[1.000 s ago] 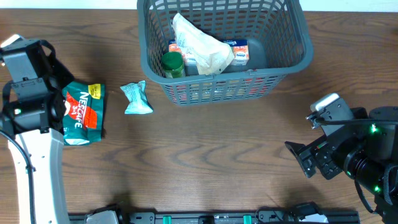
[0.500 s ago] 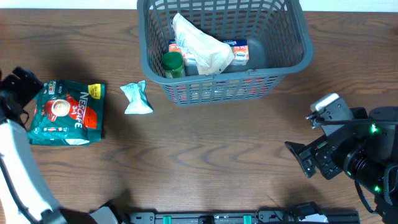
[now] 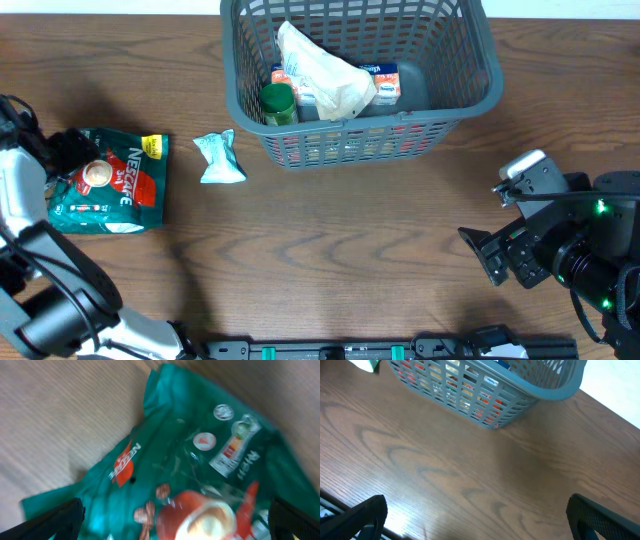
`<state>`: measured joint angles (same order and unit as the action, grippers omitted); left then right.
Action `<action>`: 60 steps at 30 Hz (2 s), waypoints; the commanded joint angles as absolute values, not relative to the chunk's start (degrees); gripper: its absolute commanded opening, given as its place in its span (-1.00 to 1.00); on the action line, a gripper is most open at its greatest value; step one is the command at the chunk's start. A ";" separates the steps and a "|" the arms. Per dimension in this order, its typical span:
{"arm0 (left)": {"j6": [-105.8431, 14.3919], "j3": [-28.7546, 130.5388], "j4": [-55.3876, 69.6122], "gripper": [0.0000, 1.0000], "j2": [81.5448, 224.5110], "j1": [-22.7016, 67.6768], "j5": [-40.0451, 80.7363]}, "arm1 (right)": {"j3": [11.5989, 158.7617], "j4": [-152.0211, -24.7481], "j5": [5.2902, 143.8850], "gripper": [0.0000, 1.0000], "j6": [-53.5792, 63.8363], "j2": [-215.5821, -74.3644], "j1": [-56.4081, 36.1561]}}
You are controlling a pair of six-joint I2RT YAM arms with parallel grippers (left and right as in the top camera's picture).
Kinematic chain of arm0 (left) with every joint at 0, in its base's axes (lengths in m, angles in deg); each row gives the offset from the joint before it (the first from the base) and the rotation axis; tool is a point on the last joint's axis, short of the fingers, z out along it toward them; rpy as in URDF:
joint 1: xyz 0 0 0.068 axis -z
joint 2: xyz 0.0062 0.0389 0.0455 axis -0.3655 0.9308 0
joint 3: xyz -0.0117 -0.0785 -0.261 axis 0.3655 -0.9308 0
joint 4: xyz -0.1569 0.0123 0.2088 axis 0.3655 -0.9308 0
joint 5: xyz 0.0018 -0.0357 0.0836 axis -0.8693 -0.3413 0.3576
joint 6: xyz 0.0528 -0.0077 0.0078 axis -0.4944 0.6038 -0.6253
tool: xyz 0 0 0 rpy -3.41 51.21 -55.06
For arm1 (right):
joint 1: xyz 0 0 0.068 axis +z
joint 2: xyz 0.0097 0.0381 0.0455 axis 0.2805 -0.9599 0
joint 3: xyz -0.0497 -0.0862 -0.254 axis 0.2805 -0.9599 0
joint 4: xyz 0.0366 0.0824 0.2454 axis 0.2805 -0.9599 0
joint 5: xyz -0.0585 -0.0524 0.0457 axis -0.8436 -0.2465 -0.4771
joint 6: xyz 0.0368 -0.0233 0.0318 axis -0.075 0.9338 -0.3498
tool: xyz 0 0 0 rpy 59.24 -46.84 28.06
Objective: Pack container
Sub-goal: 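Lower the left gripper onto the green Nescafé pouch and grasp it, then lift the Nescafé pouch with the left gripper and drop it into the basket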
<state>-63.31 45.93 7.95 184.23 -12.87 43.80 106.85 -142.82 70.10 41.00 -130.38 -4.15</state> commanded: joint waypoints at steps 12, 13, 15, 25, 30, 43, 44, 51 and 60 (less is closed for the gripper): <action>-71.46 46.26 10.62 0.97 198.11 -16.04 33.28 | 106.87 -142.88 69.77 0.98 40.27 -130.34 -4.00; -71.51 46.26 10.60 0.97 199.11 -16.04 32.89 | 106.87 -142.86 69.77 0.99 40.25 -130.34 -4.00; -71.51 46.26 10.60 0.96 201.32 -16.04 31.82 | 106.87 -142.88 69.77 0.98 40.27 -130.34 -4.00; -71.70 46.28 10.55 -0.63 205.69 -15.84 31.43 | 106.87 -142.88 69.77 0.99 40.25 -130.34 -4.00; -71.66 46.30 10.58 -0.89 205.54 -15.84 28.15 | 106.87 -142.88 69.77 0.99 40.27 -130.34 -4.00; -68.18 50.70 10.66 -0.89 189.58 -15.84 15.45 | 106.87 -142.88 69.77 0.98 40.27 -130.34 -4.00; -67.97 50.91 10.80 -0.89 187.59 -15.84 15.19 | 106.87 -142.86 69.77 0.99 40.27 -130.34 -4.00; -65.25 51.02 13.66 -0.89 173.65 -15.90 10.86 | 106.87 -142.88 69.77 0.98 40.27 -130.34 -4.00; -47.05 51.02 33.22 -0.89 164.30 -15.88 -0.35 | 106.87 -142.86 69.77 0.98 40.27 -130.34 -4.00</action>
<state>-57.69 49.25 28.22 167.62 -15.84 7.52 106.83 -142.82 70.10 41.02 -130.41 -4.15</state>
